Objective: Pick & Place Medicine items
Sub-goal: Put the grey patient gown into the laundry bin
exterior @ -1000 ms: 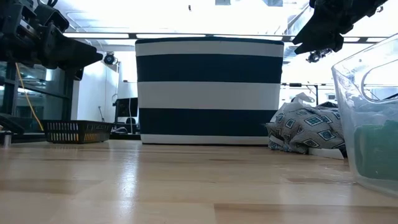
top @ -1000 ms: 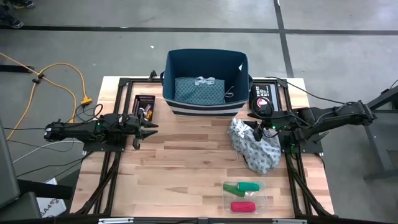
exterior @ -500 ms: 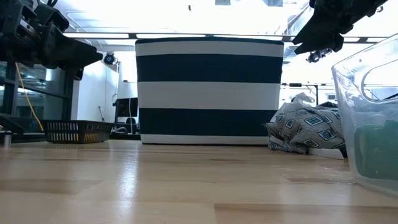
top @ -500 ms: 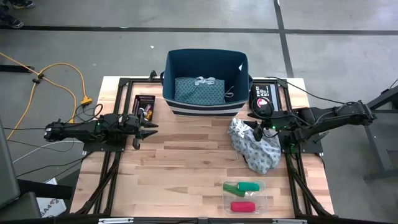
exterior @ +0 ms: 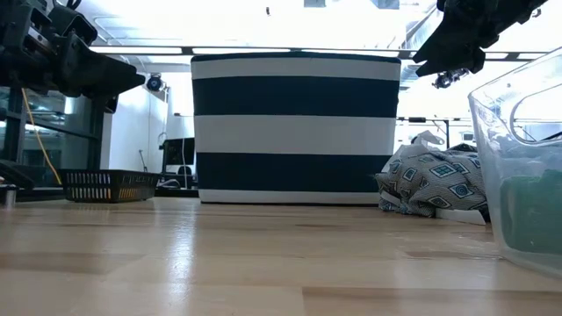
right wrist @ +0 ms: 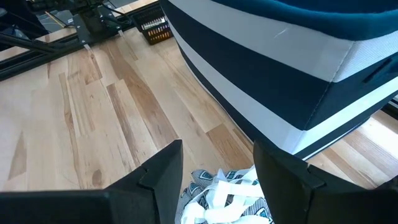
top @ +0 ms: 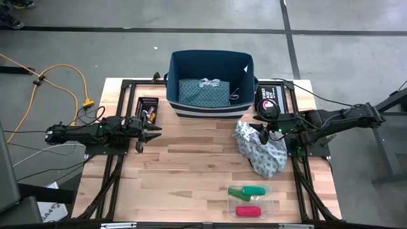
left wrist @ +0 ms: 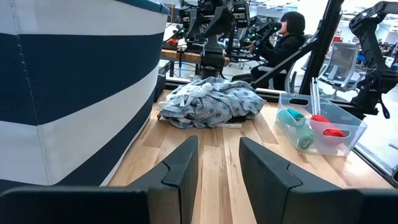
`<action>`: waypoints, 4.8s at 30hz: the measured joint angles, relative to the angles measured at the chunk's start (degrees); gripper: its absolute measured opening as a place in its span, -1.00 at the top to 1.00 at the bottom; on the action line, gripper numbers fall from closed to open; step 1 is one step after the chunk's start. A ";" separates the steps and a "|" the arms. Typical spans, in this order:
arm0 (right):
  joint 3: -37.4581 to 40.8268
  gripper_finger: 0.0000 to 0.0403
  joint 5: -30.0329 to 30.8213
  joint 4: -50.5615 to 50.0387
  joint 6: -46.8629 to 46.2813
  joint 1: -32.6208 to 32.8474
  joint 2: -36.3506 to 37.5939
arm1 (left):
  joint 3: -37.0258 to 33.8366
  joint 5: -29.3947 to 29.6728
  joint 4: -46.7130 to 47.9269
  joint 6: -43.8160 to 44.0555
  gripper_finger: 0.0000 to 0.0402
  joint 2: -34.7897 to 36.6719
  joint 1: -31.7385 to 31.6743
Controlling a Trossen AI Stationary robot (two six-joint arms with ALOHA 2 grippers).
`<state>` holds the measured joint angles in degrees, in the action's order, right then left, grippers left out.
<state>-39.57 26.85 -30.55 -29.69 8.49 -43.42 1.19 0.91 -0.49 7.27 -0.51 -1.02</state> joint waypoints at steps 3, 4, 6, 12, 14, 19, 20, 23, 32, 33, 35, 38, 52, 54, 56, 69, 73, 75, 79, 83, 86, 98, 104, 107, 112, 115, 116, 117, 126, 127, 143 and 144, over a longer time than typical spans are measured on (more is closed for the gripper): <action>0.00 0.09 0.01 0.00 0.00 0.00 0.00 | 0.00 0.00 0.00 -0.01 0.45 0.00 0.00; 0.00 0.09 0.01 0.00 0.00 0.00 0.02 | 0.00 0.00 0.00 -0.01 0.45 0.00 0.00; -0.01 0.09 0.00 0.00 0.00 0.01 0.01 | 0.00 0.00 0.00 0.00 0.45 -0.01 0.00; 0.00 0.09 0.06 0.00 0.00 0.00 0.00 | 0.00 0.00 0.00 -0.01 0.45 0.00 0.00; 0.00 0.09 0.11 0.00 0.49 0.00 0.00 | 0.00 0.00 0.00 0.00 0.45 0.00 0.01; 0.00 0.09 0.07 0.00 3.93 0.00 0.00 | 0.00 0.00 0.00 -0.01 0.45 -0.01 0.02; 0.00 0.09 0.07 0.00 4.48 0.00 -0.01 | 0.00 0.00 0.00 -0.01 0.45 0.00 0.02; 0.00 0.09 0.05 0.00 6.52 0.00 -0.19 | 0.00 -0.01 0.00 -0.01 0.45 0.00 0.00; 0.00 0.09 0.03 0.00 7.48 0.00 -0.20 | 0.00 -0.02 0.00 0.01 0.45 -0.02 0.01; -0.01 0.09 0.01 0.00 7.48 0.00 -0.20 | 0.00 0.00 0.00 -0.01 0.45 -0.02 0.00; 0.00 0.09 0.00 0.00 7.48 0.00 -0.20 | 0.00 -0.02 0.00 0.01 0.45 -0.02 0.02; -0.01 0.09 0.01 0.02 7.48 0.00 -0.20 | 0.00 -0.02 0.00 0.00 0.45 -0.01 0.01; 0.00 0.04 0.35 -0.20 10.63 0.02 -0.20 | 0.00 -0.02 0.00 -0.01 0.45 -0.02 0.02; 0.00 -0.04 0.26 -0.17 10.74 0.00 -0.39 | 0.00 -0.01 0.00 -0.01 0.45 -0.02 0.00; -0.01 -0.15 0.19 -0.03 10.03 0.01 -1.14 | 0.00 -0.02 0.00 0.01 0.45 0.00 0.02; -0.02 -0.65 -6.02 1.35 6.01 0.02 -5.93 | 0.00 -0.02 0.00 -0.01 0.45 -0.02 0.02; -0.02 -0.65 -10.71 3.25 8.78 0.01 -5.90 | 0.00 -0.01 0.00 -0.01 0.45 -0.02 0.01; -0.02 -0.65 -12.53 3.74 9.10 0.02 -5.92 | 0.00 -0.01 0.00 0.00 0.45 -0.02 0.02; -0.02 -0.64 -13.44 6.19 8.90 0.00 -5.88 | 0.00 -0.02 0.00 -0.01 0.45 -0.02 0.02; -0.02 -0.64 -13.59 7.31 8.65 0.02 -5.88 | 0.01 0.00 0.00 0.01 0.45 -0.02 0.02; -0.02 -0.64 -13.58 8.10 7.28 0.02 -5.88 | 0.00 -0.02 0.00 -0.01 0.45 -0.02 0.02; -0.02 -0.64 -13.09 9.72 5.18 0.00 -6.30 | 0.00 0.00 0.00 -0.01 0.45 -0.02 0.02; -1.59 -0.64 -12.16 8.32 2.55 0.70 -7.89 | 0.01 0.00 0.00 -0.01 0.45 0.00 0.02; -4.30 -0.64 -12.04 6.71 2.54 2.19 -10.81 | 0.02 0.00 0.00 -0.01 0.45 -0.02 0.02; -11.28 -0.64 -11.98 1.63 2.51 4.74 -16.97 | 0.01 0.00 0.00 -0.01 0.45 -0.02 0.02; -16.22 -0.64 -11.10 -2.80 2.51 5.88 -20.87 | 0.02 -0.01 0.00 -0.01 0.45 -0.02 0.02; -17.98 -0.64 -10.31 -4.06 2.51 6.33 -22.14 | 0.01 -0.01 0.00 -0.01 0.45 -0.01 0.02; -19.88 -0.64 -9.42 -5.48 2.47 6.89 -23.45 | 0.01 0.00 0.00 -0.01 0.45 -0.02 0.02; -34.64 -0.64 -4.63 -19.69 -1.29 10.67 -35.13 | 0.00 0.00 0.00 -0.01 0.45 -0.01 0.02; -36.39 -0.64 -4.65 -21.95 -2.70 10.98 -36.62 | 0.00 -0.02 0.00 -0.01 0.45 -0.02 0.01; -57.02 -0.64 -7.33 -46.47 -21.69 13.20 -58.83 | 0.00 0.00 0.00 -0.01 0.45 -0.02 0.02; -57.02 -0.64 -7.79 -47.04 -22.60 13.15 -59.60 | 0.00 0.00 0.00 -0.01 0.45 -0.02 0.00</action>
<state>-96.60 19.05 -77.59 -52.30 21.64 -103.02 1.19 0.91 -0.49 7.27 -0.54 -1.02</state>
